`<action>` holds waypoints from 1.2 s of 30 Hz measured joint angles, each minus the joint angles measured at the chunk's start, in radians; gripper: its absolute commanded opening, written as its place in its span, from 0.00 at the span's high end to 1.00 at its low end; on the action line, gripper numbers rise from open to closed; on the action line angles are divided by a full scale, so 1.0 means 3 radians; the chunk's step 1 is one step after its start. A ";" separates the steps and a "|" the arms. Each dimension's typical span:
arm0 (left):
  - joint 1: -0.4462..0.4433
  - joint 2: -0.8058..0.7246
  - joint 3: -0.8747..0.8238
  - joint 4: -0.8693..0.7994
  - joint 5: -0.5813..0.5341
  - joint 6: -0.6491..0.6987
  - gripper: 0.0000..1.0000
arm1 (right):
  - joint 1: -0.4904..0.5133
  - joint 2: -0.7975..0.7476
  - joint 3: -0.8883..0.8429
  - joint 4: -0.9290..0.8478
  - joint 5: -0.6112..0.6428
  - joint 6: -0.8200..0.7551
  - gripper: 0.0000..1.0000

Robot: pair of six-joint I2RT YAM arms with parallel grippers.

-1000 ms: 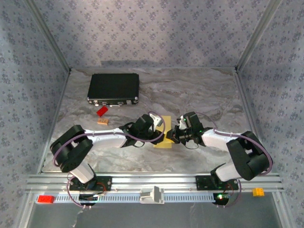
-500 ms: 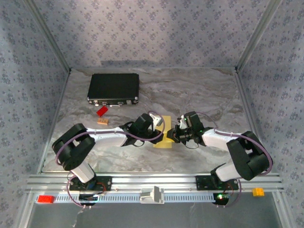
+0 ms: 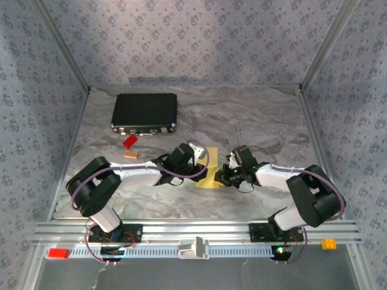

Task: Fold a paper plane with a square sheet of paper (pick it up from the middle)
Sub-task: Fold the triangle a second time at the center of the table.

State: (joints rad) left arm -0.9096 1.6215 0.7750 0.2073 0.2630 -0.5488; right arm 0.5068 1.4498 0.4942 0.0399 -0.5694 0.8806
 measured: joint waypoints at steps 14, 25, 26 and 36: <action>-0.0009 0.0013 -0.0008 0.0142 -0.0004 -0.0409 0.97 | 0.0028 0.0142 0.0430 -0.0899 0.0348 -0.0567 0.92; -0.0067 0.0108 -0.0051 0.0304 -0.0099 -0.0685 0.97 | -0.0015 0.0142 0.0557 -0.1207 0.0453 -0.0732 0.91; -0.0067 0.0109 -0.0060 0.0305 -0.0106 -0.0699 0.97 | -0.0020 0.0141 0.0559 -0.1203 0.0451 -0.0731 0.91; -0.0072 0.0118 -0.0071 0.0351 -0.0144 -0.0711 0.97 | 0.0086 0.0112 0.0453 -0.0642 0.0202 -0.0364 0.92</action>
State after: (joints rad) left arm -0.9314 1.6569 0.7536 0.3126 0.2199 -0.7620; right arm 0.5327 1.4834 0.6300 -0.1528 -0.5087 0.7715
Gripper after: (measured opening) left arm 0.047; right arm 0.092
